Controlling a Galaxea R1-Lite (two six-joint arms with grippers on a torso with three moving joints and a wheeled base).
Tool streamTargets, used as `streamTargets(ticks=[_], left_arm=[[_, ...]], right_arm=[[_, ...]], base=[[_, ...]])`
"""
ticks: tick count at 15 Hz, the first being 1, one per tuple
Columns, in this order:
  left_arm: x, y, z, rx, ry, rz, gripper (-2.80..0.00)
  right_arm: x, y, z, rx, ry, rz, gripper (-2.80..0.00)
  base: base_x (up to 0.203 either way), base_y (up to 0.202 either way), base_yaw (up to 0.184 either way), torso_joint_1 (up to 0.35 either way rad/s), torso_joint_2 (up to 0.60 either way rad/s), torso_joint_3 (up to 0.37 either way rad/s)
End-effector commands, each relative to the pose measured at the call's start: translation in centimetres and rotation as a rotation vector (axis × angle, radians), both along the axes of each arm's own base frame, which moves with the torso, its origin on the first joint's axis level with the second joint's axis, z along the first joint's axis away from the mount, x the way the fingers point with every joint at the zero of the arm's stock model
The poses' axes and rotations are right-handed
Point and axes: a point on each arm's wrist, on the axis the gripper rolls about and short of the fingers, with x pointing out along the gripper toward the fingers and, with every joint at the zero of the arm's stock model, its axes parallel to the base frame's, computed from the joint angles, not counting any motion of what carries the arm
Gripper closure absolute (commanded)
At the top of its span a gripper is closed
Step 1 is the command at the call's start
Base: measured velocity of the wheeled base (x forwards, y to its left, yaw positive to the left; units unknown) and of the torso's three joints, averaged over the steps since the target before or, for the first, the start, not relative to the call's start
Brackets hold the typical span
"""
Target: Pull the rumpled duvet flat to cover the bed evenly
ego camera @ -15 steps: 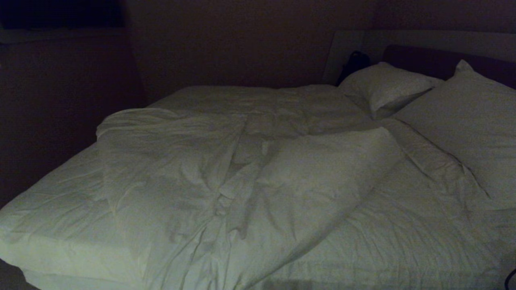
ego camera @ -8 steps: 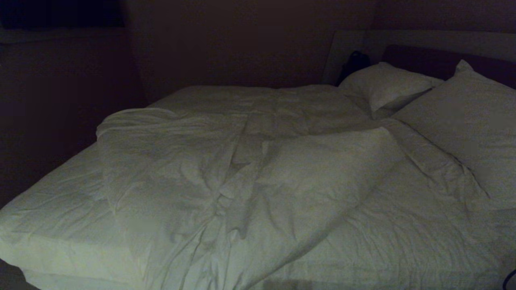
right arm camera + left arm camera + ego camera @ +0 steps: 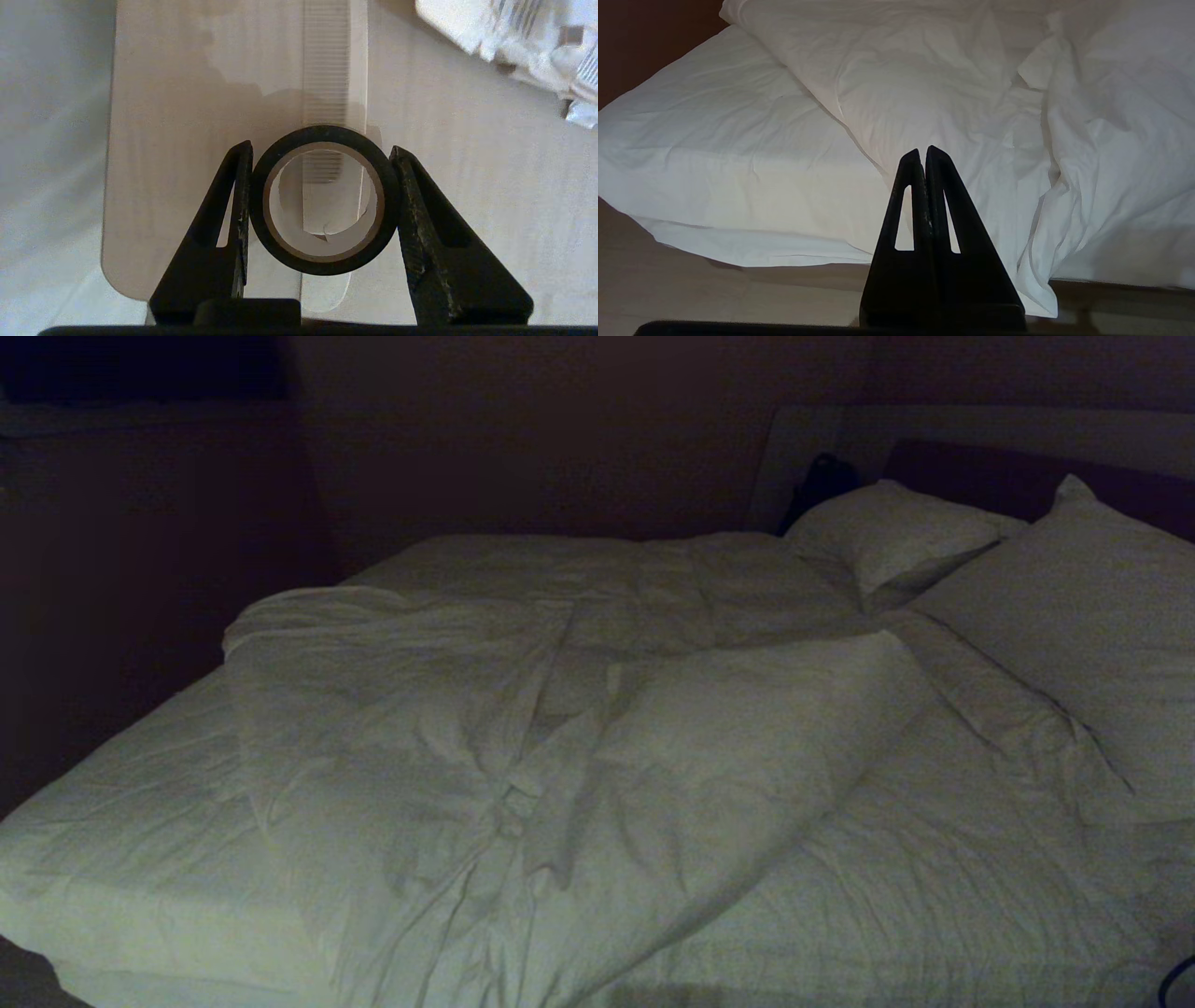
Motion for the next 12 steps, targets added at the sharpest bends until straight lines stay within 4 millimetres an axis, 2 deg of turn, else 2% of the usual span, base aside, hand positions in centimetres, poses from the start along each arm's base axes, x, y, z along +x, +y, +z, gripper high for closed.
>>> streamTargets(ticks=[1,12], left_arm=[[0.01,0.0,-0.01,0.0,0.001,-0.001,0.0],[0.0,0.0,0.0,0.0,0.0,-0.001,0.0]], right_arm=[[0.14,0.07,-0.12,-0.012,-0.001,0.012,0.0],[0.48,0.74,-0.36,-0.029,-0.009,0.035,0.0]], base=[[0.0,0.0,0.0,0.0,0.0,0.0],[0.0,0.0,0.0,0.0,0.0,0.0]])
